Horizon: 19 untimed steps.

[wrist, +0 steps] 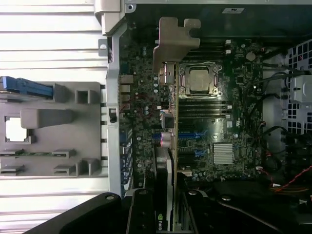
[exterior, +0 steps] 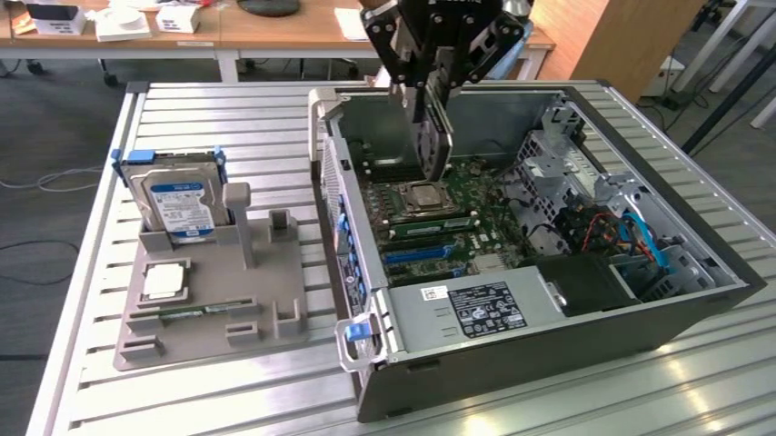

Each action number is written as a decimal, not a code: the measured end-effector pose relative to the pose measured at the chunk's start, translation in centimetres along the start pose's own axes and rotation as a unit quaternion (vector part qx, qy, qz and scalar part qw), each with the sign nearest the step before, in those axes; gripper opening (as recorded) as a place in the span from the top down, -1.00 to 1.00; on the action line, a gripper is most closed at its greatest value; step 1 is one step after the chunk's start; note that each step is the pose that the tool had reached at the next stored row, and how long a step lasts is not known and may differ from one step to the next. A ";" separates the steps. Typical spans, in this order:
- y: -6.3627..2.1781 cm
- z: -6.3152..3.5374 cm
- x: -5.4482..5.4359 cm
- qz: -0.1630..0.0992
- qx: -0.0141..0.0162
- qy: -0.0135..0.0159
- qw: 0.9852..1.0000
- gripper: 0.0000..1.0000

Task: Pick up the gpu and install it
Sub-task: 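Pick up the gpu and move the gpu toward the slot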

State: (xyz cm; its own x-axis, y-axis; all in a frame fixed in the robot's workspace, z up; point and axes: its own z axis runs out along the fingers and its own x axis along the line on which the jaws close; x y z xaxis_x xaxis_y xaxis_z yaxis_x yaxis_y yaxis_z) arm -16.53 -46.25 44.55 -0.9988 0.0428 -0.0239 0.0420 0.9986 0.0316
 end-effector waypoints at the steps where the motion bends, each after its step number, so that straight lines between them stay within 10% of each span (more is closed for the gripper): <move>1: 0.01 0.01 -0.4 0.000 0.000 0.000 1.000 0.46; 19: 0.26 0.16 -6.1 -0.001 0.000 0.000 1.000 0.46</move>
State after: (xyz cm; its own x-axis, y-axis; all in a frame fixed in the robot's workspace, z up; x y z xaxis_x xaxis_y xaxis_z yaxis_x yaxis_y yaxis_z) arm -10.42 -46.25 44.55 -0.9989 0.0408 -0.0239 0.0400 0.9987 0.0319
